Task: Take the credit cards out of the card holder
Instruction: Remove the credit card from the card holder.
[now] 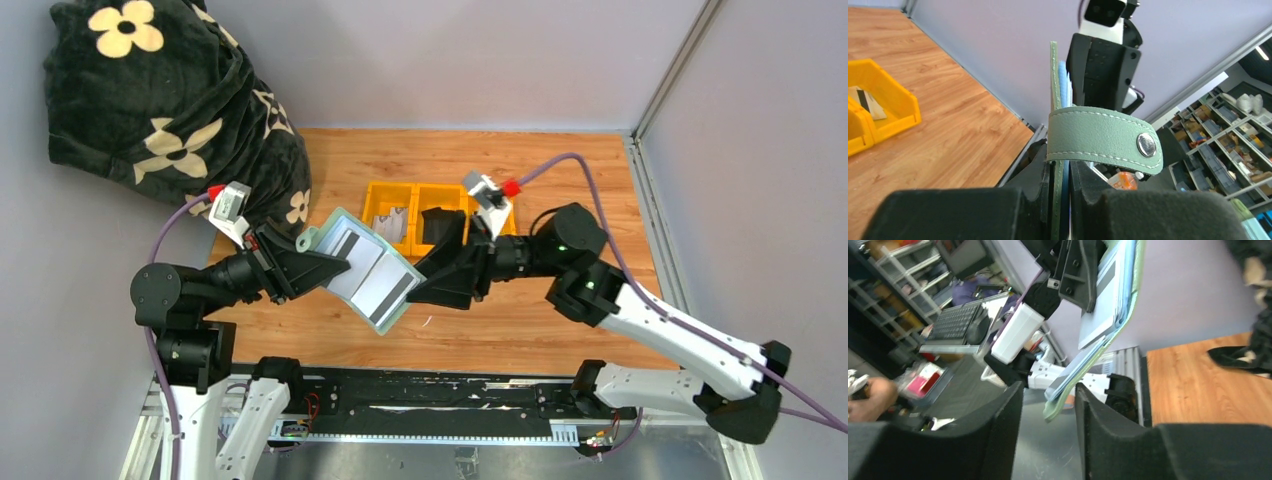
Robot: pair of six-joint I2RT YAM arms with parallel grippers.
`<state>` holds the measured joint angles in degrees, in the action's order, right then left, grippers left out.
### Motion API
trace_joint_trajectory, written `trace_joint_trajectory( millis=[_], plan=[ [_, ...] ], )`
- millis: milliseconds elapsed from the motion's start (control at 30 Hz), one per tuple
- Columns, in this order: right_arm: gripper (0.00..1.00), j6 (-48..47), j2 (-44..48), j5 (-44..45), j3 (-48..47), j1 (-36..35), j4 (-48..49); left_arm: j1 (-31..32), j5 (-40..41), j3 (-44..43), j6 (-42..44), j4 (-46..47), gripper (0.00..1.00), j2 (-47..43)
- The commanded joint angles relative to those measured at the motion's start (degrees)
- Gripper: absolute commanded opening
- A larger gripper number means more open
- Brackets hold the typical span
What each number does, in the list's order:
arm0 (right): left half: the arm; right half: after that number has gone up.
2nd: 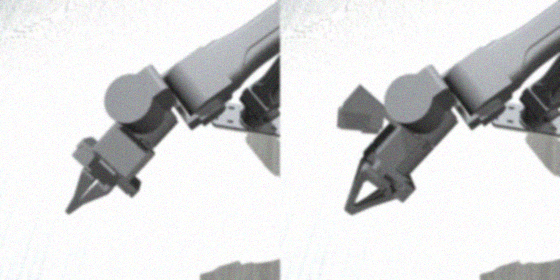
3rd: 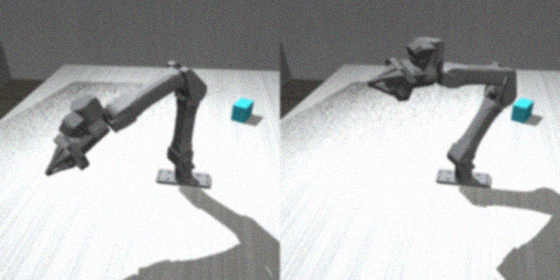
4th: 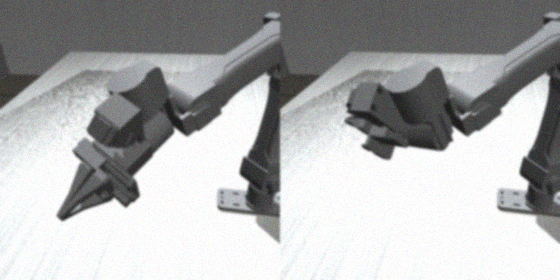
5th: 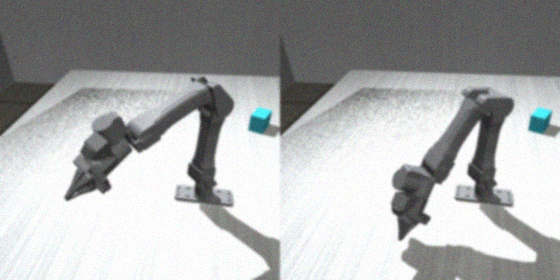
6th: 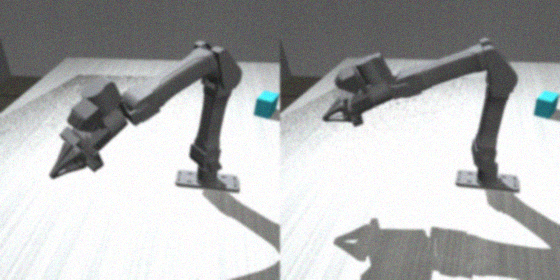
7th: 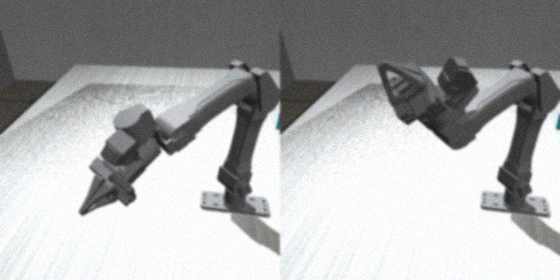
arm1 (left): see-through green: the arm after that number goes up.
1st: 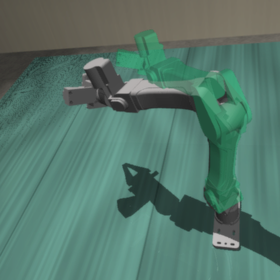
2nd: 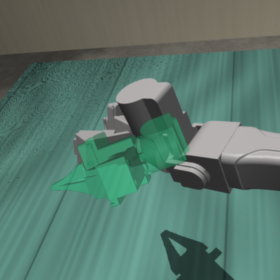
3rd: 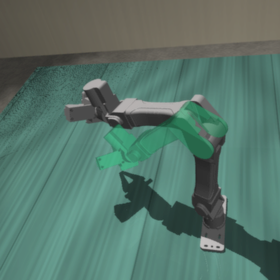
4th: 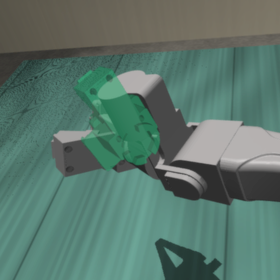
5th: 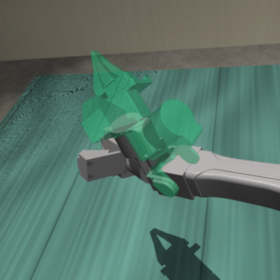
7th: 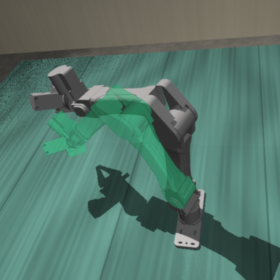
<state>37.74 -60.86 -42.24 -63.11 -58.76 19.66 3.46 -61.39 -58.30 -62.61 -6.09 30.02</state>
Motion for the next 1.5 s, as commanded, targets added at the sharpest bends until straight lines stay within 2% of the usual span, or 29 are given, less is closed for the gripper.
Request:
trace_joint_trajectory(
  millis=[0, 100, 233, 333, 667, 1000, 1100, 1333, 1467],
  plan=[
    [0.5, -5.5, 7.4, 11.0, -1.4, 1.9, -8.0, -0.4, 3.2, -2.0, 2.4, -1.1, 0.0, 0.3],
    [0.54, -5.1, 9.2, 14.5, -2.1, 2.1, -8.4, -0.4, 7.2, -3.1, 6.9, -6.6, 0.0, 0.0],
    [0.59, -1.9, 7.6, 12.7, -4.7, 2.0, -7.9, -0.4, 12.7, -3.6, 11.3, -11.6, 0.0, -0.5],
    [0.6, 1.4, 5.6, 10.2, -4.3, 1.7, -3.2, -0.4, 14.7, -3.7, 12.7, -13.0, 0.0, -0.8],
    [0.61, 11.8, -8.2, 4.0, -4.3, -0.4, 10.5, -0.4, 13.6, -3.0, 11.1, -11.1, 0.0, -1.3],
    [0.58, 14.3, -13.9, 5.5, -4.9, -0.4, 12.2, -0.4, 10.4, -1.9, 7.8, -7.4, 0.0, -1.8],
    [0.55, 15.6, -15.1, 5.0, -5.9, -0.4, 13.7, -0.4, 9.5, -1.4, 7.2, -6.5, 0.0, -1.9],
    [0.36, 21.9, -18.4, 2.2, -8.0, -0.3, 22.0, -0.4, 9.2, -0.7, 7.9, -6.8, 0.0, -2.2],
    [0.19, 22.7, -18.7, 2.5, -7.9, -0.3, 22.5, -0.4, 9.1, -0.7, 7.7, -6.6, 0.03, -2.2]
  ],
)
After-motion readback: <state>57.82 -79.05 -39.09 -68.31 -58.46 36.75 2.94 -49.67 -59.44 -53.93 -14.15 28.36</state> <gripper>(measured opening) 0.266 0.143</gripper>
